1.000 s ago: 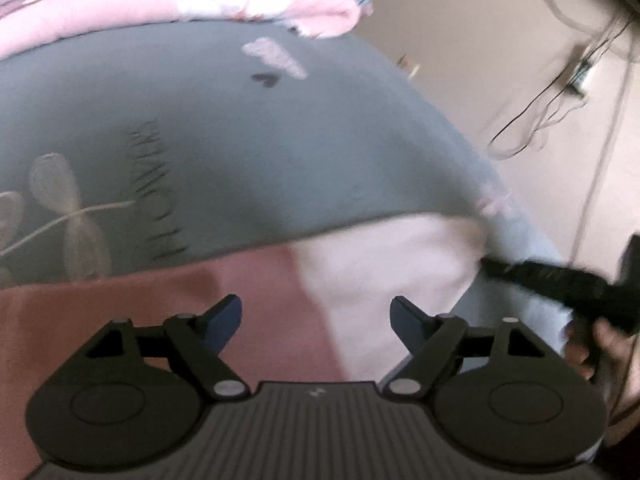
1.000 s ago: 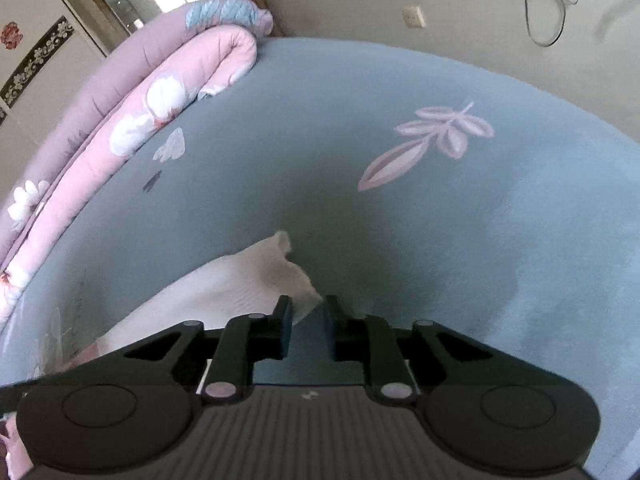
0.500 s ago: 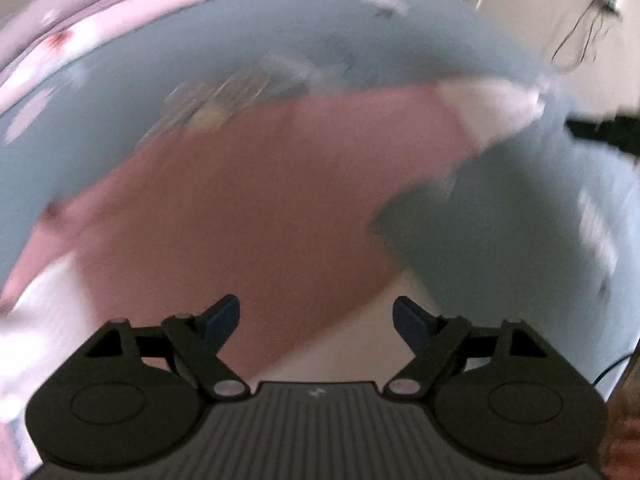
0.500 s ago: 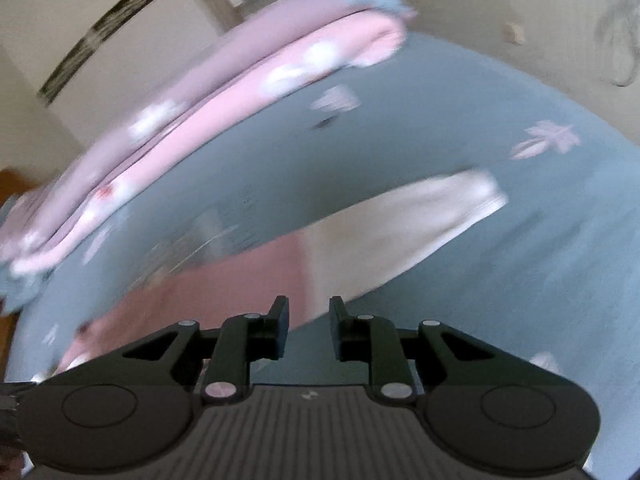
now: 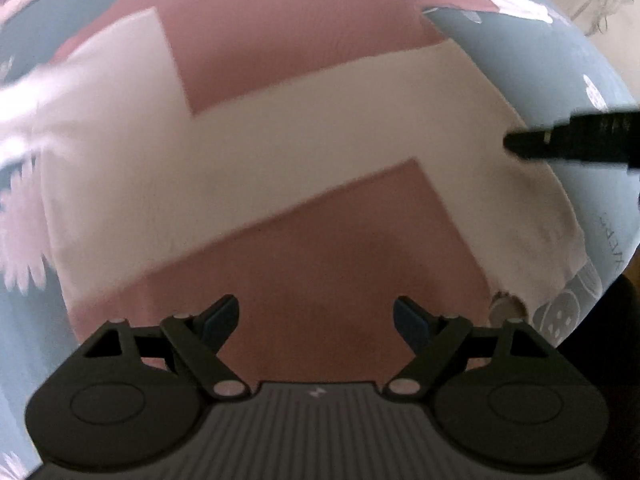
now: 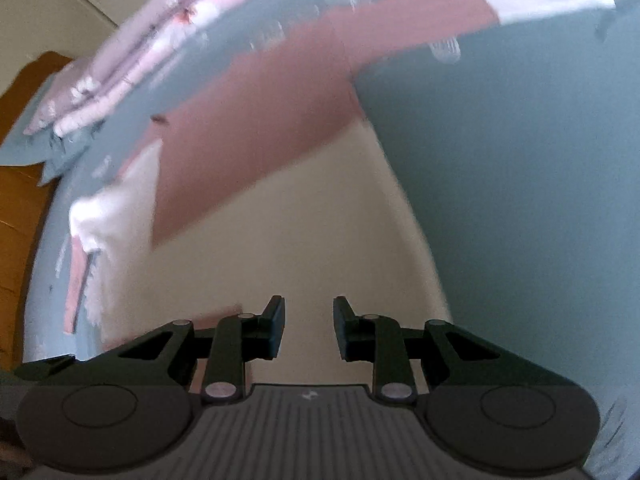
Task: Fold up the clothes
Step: 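Withdraw the right gripper above the folded sweater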
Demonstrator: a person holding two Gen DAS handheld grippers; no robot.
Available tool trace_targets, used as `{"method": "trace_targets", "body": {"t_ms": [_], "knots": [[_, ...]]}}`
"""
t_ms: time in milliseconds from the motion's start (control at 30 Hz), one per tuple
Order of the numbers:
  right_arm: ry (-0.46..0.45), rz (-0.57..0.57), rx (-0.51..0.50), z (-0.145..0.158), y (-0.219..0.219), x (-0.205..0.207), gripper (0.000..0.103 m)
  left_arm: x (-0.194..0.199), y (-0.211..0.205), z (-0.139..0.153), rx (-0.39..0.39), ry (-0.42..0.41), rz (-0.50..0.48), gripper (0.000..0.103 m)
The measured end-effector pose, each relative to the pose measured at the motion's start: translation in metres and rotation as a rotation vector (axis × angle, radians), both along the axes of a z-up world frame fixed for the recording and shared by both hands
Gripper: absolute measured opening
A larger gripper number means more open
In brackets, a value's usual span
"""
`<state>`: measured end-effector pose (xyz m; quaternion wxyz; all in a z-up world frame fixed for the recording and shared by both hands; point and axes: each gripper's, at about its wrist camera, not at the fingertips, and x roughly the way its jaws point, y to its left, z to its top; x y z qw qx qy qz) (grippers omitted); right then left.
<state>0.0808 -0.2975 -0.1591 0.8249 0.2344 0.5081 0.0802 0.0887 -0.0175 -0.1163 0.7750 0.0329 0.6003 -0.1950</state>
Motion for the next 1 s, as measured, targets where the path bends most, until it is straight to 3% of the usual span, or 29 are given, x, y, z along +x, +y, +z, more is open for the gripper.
{"method": "trace_targets", "body": {"t_ms": [100,167,500,733,900,1000], "knots": [[0.033,-0.058,0.030,-0.018,-0.001,-0.019,0.030,-0.011,0.010,-0.015,-0.032,0.035,0.044,0.086],[0.032,-0.093,0.058,-0.025,-0.006,-0.033,0.030,-0.020,0.012,-0.016,-0.054,0.002,0.049,0.091],[0.069,-0.178,-0.004,-0.010,-0.010,-0.070,0.032,-0.033,0.029,-0.010,-0.080,0.013,0.073,0.093],[-0.021,-0.080,0.041,0.017,0.021,-0.055,0.036,-0.012,0.060,0.005,-0.158,-0.035,0.122,0.093],[-0.001,0.053,0.071,0.010,0.072,-0.006,0.038,0.011,0.071,-0.014,-0.189,-0.010,0.125,0.093],[0.064,0.133,0.064,-0.005,0.098,0.019,0.038,0.020,0.075,-0.032,-0.186,0.059,0.101,0.093]]}}
